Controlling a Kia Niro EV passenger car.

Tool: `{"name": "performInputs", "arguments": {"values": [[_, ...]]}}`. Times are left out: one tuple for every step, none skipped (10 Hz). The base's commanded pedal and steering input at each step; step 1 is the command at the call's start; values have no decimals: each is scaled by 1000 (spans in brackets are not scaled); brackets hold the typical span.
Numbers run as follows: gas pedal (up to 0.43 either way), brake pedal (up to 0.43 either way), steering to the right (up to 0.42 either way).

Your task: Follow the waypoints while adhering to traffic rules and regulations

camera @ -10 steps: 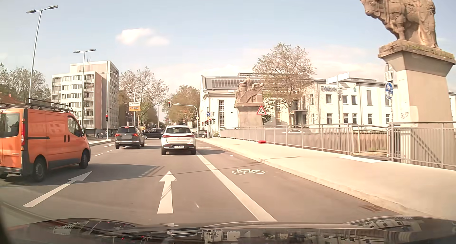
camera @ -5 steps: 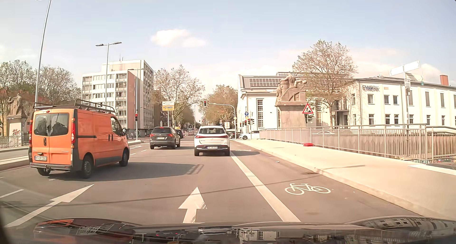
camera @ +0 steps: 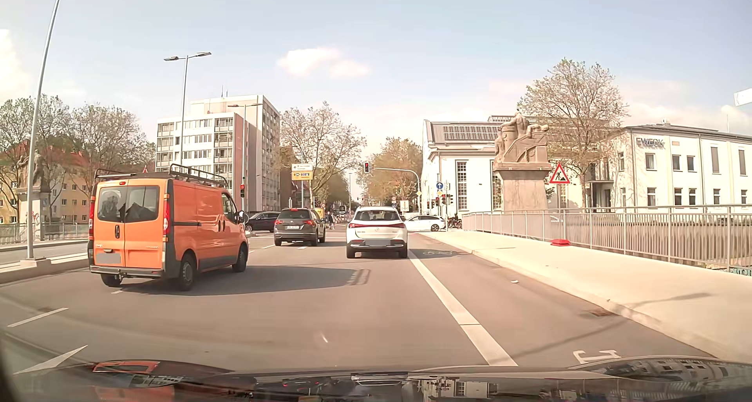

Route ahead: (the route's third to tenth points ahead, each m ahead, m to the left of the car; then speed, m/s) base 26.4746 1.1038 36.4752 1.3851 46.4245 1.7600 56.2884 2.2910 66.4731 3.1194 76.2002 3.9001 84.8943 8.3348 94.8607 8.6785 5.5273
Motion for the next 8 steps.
{"name": "performInputs", "arguments": {"values": [[47, 0, -31], [39, 0, -23], [28, 0, -17], [20, 0, -16], [20, 0, -16], [0, 0, -16], [0, 0, -16], [0, 0, -14]]}}
